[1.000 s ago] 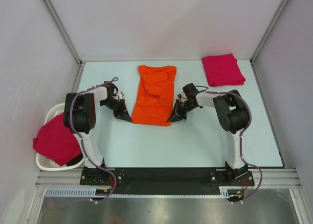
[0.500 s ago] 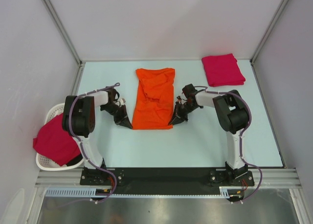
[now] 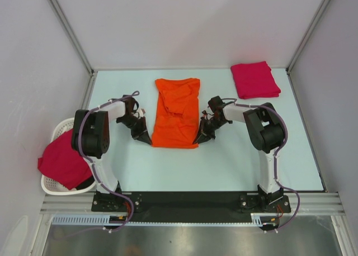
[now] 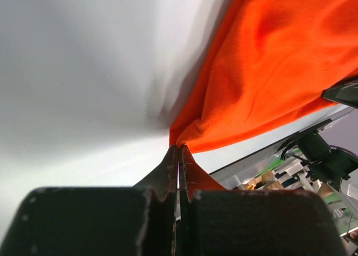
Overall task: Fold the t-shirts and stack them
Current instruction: Grab one side of the 2/3 rectangular tshirt with both arms, then fold the long partially folded tshirt into a neat square
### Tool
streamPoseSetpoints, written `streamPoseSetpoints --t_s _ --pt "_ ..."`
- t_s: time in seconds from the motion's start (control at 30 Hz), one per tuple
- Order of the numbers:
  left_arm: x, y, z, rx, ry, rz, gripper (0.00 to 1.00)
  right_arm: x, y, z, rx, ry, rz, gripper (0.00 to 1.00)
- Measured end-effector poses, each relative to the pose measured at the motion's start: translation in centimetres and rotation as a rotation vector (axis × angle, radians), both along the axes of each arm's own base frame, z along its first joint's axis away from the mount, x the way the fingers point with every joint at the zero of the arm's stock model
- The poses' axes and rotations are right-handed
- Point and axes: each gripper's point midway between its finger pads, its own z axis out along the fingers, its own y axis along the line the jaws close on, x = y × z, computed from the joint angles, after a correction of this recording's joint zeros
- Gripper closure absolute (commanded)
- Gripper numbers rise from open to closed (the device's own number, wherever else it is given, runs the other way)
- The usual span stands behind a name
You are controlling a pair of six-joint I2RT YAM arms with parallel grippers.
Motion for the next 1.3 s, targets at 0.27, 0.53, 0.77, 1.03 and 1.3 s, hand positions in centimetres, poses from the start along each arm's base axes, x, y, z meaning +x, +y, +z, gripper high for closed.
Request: streamPoseSetpoints --t_s 0.27,0.53,0.77,1.03,1.3 --pt "2.3 -0.6 4.0 -0.013 -0.123 -0.009 1.0 0.4 0.1 1.3 -0.003 -0.001 0.0 1.0" --pt "5.7 -1.0 8.0 -0.027 -0.264 -0.011 1.0 3.9 1.4 5.5 0.048 -0.111 0.001 1.0" --pt "5.8 -1.0 8.7 -0.024 -0.263 -0.013 1.0 5.6 1.1 7.8 0.065 -0.172 0.01 1.0" --pt "9.1 -1.5 11.3 -0.032 -0.353 -0.017 1.0 7.8 1.0 9.1 0.071 -0.196 -0.003 1.0" --pt "11.4 -1.6 10.9 -0.021 -0.384 -0.014 1.0 10.6 1.4 8.6 0.075 -0.212 -0.017 1.0"
